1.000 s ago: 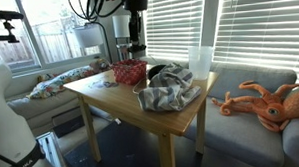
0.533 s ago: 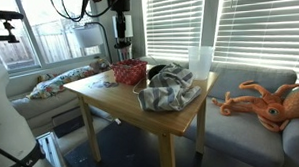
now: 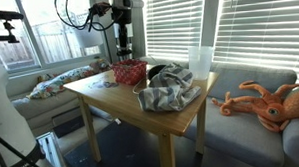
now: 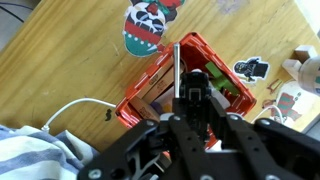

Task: Pick up the toy car from the towel and put it in the red basket.

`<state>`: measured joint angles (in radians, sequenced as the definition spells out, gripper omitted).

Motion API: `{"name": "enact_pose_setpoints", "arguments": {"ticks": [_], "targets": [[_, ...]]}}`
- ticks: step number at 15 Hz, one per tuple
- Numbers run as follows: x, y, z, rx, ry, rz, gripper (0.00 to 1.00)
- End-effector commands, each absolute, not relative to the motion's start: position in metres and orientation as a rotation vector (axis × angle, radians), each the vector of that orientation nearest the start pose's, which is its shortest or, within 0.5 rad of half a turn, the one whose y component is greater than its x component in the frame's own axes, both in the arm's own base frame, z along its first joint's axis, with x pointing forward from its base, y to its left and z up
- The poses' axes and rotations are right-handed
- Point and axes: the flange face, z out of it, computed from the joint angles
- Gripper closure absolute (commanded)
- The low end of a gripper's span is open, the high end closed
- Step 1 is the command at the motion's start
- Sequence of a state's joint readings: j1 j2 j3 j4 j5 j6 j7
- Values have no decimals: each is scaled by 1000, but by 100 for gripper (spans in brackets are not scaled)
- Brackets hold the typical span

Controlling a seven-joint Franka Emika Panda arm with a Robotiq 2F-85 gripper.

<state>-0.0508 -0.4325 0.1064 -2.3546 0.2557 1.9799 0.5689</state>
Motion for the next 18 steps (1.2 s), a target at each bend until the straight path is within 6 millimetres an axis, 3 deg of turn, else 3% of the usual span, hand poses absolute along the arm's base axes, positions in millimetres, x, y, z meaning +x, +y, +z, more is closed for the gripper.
{"name": "enact_pose_setpoints", "arguments": {"ticks": [1, 6, 7, 8, 9, 15, 16, 18], "targets": [[437, 49, 485, -2762, 926, -1, 93], [447, 51, 467, -2764, 930, 23, 93], [447, 51, 466, -2765, 935, 11, 89], [447, 53, 465, -2762, 926, 18, 58], [447, 54, 467, -2765, 928, 9, 45], [429, 46, 491, -2785, 955, 19, 5], [423, 41, 497, -2794, 962, 29, 0], [407, 29, 509, -2816, 1001, 69, 0]]}}
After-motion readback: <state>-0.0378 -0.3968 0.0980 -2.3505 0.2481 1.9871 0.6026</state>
